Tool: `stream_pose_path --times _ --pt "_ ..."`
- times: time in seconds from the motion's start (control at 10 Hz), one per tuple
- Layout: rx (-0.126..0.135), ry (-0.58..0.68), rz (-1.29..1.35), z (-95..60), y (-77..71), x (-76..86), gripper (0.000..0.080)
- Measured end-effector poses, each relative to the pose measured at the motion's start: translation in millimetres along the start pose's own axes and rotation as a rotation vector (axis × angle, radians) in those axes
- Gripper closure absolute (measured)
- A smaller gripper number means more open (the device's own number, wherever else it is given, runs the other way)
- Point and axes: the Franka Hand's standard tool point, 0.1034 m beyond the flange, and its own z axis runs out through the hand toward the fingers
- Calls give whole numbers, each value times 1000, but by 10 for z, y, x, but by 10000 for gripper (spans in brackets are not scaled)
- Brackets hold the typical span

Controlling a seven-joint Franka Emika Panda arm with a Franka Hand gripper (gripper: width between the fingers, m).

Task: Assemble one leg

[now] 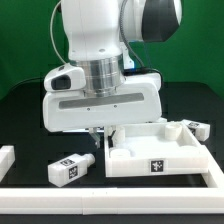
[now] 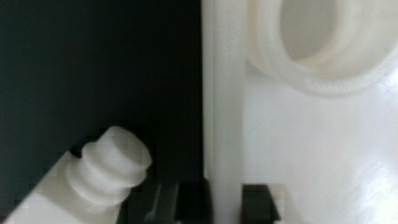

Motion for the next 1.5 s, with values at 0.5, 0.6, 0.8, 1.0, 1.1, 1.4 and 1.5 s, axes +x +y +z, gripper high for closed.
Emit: stream_pose_path --times 0.5,0.6,0.8,1.0,1.1,1.4,1.5 --pt "-25 -25 54 194 -54 335 745" --pt "-31 -41 60 219 -52 338 745" --pt "-32 -50 92 241 -50 339 745" --pt "-43 -48 86 239 -42 336 745" --pt "-43 -48 86 239 -42 336 745" --pt "-41 -47 58 163 -81 288 435" --pt "-34 -50 41 31 -109 162 435"
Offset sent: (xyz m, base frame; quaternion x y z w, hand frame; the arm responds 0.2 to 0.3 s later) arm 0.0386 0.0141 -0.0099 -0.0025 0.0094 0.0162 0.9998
